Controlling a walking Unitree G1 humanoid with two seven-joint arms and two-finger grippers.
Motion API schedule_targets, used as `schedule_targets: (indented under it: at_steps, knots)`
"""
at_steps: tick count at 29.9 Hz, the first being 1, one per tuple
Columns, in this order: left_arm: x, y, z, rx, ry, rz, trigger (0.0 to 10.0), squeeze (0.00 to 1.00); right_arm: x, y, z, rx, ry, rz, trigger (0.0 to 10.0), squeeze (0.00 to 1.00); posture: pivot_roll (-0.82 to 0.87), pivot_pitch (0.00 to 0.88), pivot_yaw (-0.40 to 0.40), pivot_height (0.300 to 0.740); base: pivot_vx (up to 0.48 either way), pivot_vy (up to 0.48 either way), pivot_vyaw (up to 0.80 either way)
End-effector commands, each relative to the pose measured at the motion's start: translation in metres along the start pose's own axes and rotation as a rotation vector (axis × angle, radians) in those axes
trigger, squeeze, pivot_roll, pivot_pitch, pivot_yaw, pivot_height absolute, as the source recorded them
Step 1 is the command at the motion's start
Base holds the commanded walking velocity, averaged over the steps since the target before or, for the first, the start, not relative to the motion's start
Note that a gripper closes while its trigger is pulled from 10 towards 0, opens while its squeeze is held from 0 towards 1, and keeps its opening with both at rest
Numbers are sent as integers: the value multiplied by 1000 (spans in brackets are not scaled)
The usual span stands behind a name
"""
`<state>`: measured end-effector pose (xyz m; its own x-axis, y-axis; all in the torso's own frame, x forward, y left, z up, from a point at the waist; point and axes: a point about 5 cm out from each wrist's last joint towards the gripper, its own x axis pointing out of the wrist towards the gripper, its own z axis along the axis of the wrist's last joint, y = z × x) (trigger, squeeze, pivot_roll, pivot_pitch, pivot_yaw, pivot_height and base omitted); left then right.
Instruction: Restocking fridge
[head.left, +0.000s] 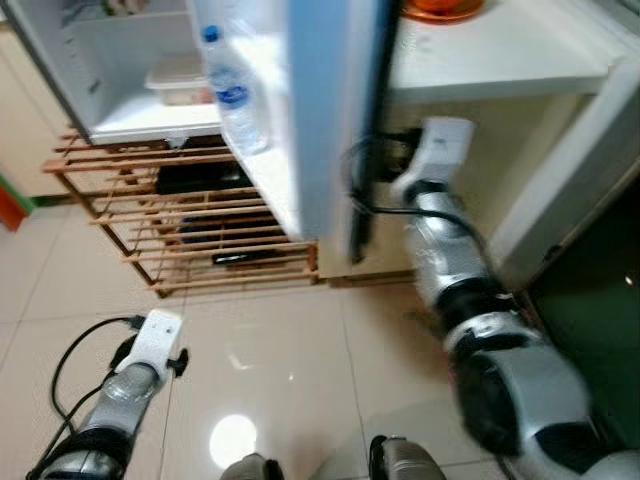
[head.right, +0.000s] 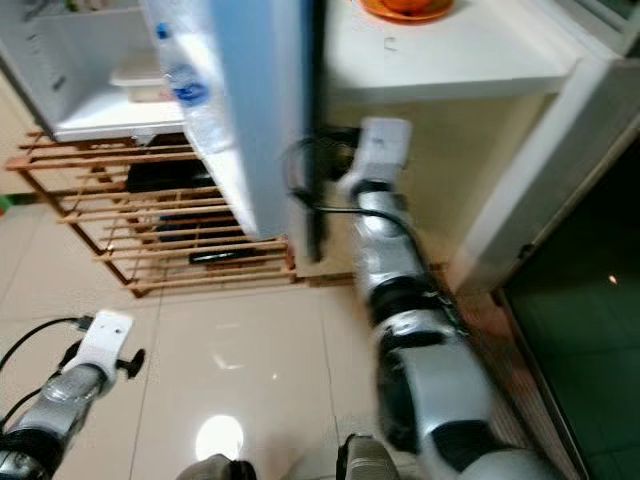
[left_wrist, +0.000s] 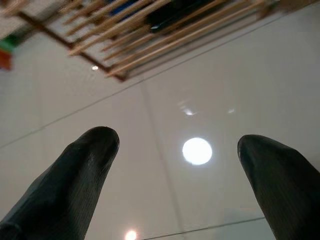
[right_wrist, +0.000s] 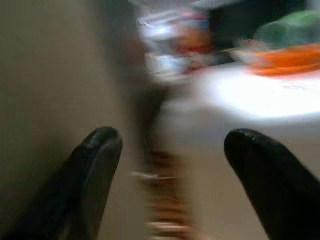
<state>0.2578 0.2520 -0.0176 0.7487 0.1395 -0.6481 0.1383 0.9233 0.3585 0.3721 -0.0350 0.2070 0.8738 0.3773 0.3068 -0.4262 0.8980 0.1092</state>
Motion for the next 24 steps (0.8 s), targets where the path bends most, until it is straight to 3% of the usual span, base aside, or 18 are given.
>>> schedule_targets:
  at_steps: [1, 3, 5, 8, 13, 16, 17, 18, 19, 20, 22, 23, 24]
  knots:
    - [-3, 3, -19, -17, 80, 0, 10000, 0, 1, 23, 7, 59, -29, 87, 10000, 0, -2, 90, 42, 732, 0, 0, 0]
    - [-3, -3, -28, -123, 195, -34, 10000, 0, -8, 56, 13, 129, -35, 239, 10000, 0, -14, 56, 40, 732, 0, 0, 0]
    - [-5, -10, -38, -197, 303, -63, 10000, 0, -19, 77, 25, 209, -44, 375, 10000, 0, -18, 40, 36, 732, 0, 0, 0]
    - [-6, -12, -42, -247, 349, -58, 10000, 0, -20, 77, 36, 271, -44, 416, 10000, 0, -35, 10, 31, 732, 0, 0, 0]
    - [-3, -14, -35, -220, 325, -58, 10000, 0, -19, 63, 50, 314, -57, 415, 10000, 0, -47, 0, 25, 732, 0, 0, 0]
    - [6, -19, 3, -227, 147, -92, 10000, 0, -23, 16, 46, 147, -41, 195, 10000, 0, -57, 0, 9, 732, 0, 0, 0]
    - [6, -19, 3, -227, 147, -92, 10000, 0, -23, 16, 46, 147, -41, 195, 10000, 0, -57, 0, 9, 732, 0, 0, 0]
    - [9, -24, 27, -210, 60, -117, 10000, 0, -32, -24, 38, 13, 13, -14, 10000, 0, -49, 0, -5, 732, 0, 0, 0]
    - [9, -24, 27, -210, 60, -117, 10000, 0, -32, -24, 38, 13, 13, -14, 10000, 0, -49, 0, -5, 732, 0, 0, 0]
    - [10, -29, 51, -190, -40, -145, 10000, 0, -43, -54, 29, -34, 47, -168, 10000, 0, -48, 0, -11, 732, 0, 0, 0]
    - [6, -35, 89, -140, -229, -165, 10000, 0, -65, -89, 17, -105, 98, -344, 10000, 0, -40, 0, -15, 732, 0, 0, 0]
    - [6, -35, 89, -140, -229, -165, 10000, 0, -65, -89, 17, -105, 98, -344, 10000, 0, -40, 0, -15, 732, 0, 0, 0]
    - [0, -36, 110, -132, -349, -172, 10000, 0, -75, -98, 10, -126, 124, -375, 10000, 0, -38, 0, -12, 732, 0, 0, 0]
